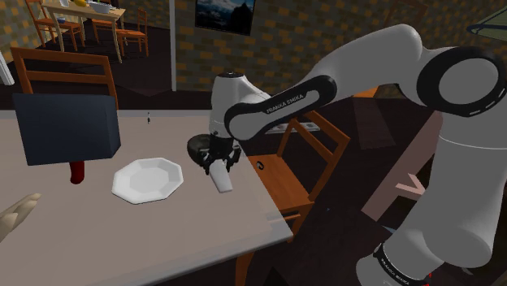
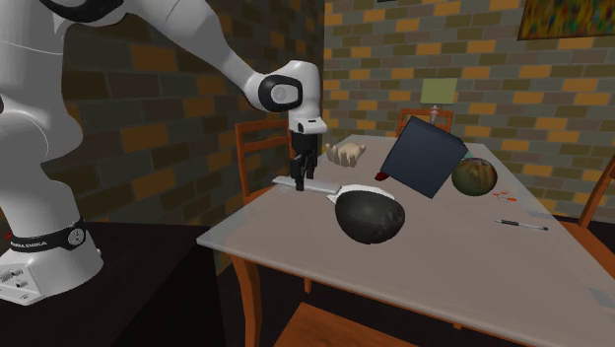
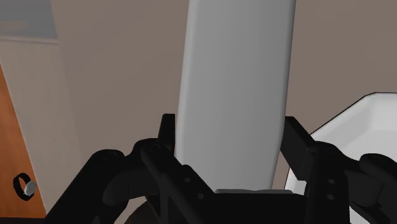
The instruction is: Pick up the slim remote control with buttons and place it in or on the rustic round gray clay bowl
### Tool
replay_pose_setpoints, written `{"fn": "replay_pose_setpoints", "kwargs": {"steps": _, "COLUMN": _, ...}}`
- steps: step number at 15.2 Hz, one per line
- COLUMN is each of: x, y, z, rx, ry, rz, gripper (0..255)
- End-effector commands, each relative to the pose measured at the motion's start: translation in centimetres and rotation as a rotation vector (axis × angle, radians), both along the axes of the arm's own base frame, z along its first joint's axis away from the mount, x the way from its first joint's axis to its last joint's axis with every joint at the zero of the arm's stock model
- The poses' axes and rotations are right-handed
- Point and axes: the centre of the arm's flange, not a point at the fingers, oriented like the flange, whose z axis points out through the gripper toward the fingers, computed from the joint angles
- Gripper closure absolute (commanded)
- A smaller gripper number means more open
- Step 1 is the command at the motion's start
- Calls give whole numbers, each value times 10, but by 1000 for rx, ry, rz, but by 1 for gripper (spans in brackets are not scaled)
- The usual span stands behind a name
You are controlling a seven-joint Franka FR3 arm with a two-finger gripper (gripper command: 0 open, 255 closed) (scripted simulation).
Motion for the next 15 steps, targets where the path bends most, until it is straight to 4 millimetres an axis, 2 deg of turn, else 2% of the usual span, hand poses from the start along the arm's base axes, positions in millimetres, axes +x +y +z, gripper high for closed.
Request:
{"fn": "replay_pose_setpoints", "kwargs": {"steps": 1, "x": 0, "y": 0, "z": 12, "rx": 0, "ry": 0, "rz": 0, "gripper": 255}}
{"fn": "replay_pose_setpoints", "kwargs": {"steps": 10, "x": 0, "y": 0, "z": 56, "rx": 0, "ry": 0, "rz": 0, "gripper": 255}}
{"fn": "replay_pose_setpoints", "kwargs": {"steps": 15, "x": 60, "y": -27, "z": 57, "rx": 0, "ry": 0, "rz": 0, "gripper": 255}}
